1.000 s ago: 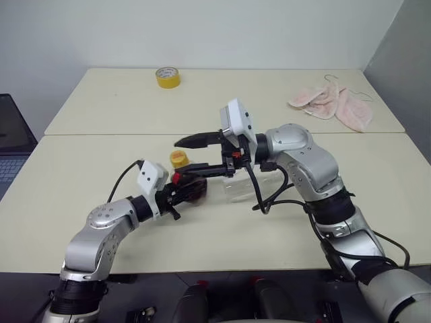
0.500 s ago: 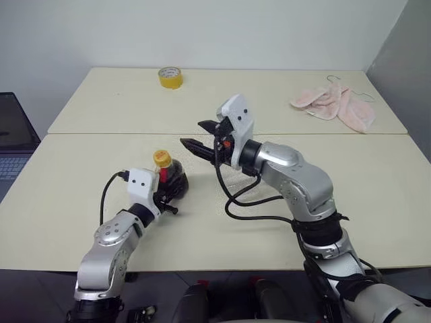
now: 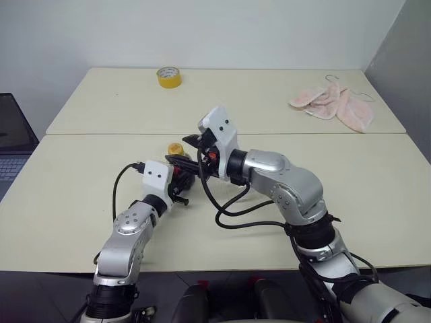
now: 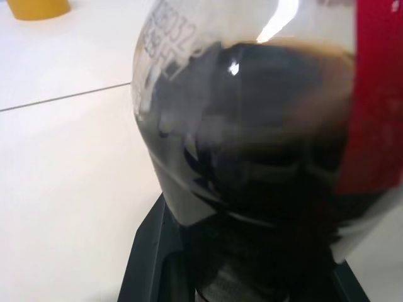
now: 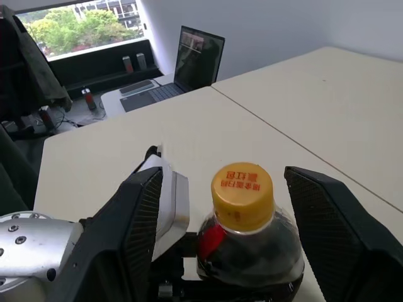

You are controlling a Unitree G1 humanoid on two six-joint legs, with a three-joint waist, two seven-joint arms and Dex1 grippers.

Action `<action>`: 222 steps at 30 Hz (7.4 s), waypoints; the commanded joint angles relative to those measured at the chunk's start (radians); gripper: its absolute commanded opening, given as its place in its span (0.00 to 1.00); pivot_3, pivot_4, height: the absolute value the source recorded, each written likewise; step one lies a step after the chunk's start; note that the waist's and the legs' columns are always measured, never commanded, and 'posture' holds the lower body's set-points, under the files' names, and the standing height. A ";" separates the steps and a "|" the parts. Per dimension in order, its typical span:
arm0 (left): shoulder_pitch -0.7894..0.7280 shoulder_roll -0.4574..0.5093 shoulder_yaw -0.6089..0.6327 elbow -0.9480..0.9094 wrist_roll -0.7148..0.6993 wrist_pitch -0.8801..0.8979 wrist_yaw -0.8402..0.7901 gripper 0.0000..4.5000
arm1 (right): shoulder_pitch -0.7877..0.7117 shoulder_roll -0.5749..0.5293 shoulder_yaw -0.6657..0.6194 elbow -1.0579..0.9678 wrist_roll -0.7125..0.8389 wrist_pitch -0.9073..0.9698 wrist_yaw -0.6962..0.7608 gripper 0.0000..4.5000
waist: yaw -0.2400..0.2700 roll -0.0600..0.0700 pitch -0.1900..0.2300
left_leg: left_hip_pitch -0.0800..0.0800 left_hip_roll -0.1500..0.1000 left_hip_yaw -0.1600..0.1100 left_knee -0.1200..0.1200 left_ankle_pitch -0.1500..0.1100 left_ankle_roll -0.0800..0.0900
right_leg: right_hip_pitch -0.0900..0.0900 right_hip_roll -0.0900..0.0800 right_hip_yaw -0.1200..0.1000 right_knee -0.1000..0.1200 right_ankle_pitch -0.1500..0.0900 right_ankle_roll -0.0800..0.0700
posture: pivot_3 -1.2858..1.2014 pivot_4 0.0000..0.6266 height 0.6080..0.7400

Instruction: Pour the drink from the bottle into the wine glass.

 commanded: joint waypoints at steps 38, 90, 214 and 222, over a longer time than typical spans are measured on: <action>-0.027 -0.024 0.011 -0.035 0.008 -0.042 -0.001 0.20 | -0.020 0.052 0.027 0.079 -0.093 -0.111 -0.065 0.30 | 0.000 0.000 0.000 | 0.000 0.000 0.000 0.000 0.000 0.000 | 0.000 0.000 0.000 0.000 0.000 0.000 | 0.52 0.24 1.00; 0.073 0.068 0.103 -0.117 -0.244 0.042 -0.142 0.18 | -0.005 -0.117 -0.039 0.010 0.016 -0.312 0.247 0.88 | 0.003 0.000 0.000 | 0.000 0.001 0.000 0.001 -0.001 0.001 | 0.000 0.000 0.000 0.000 0.000 0.000 | 0.52 0.24 1.00; 0.019 0.051 0.093 -0.061 -0.085 0.006 -0.092 0.17 | 0.004 -0.135 0.001 -0.023 -0.055 -0.160 0.206 0.88 | -0.001 0.000 0.000 | 0.000 0.001 0.000 0.000 0.000 -0.001 | 0.000 0.000 0.000 0.000 0.000 0.000 | 0.52 0.24 1.00; 0.012 0.052 0.088 -0.056 -0.088 0.007 -0.102 0.17 | -0.034 -0.082 0.073 0.047 -0.143 -0.252 0.134 0.88 | -0.001 0.000 0.000 | 0.000 0.001 0.000 0.000 0.000 -0.001 | 0.000 0.000 0.000 0.000 0.000 0.000 | 0.52 0.24 1.00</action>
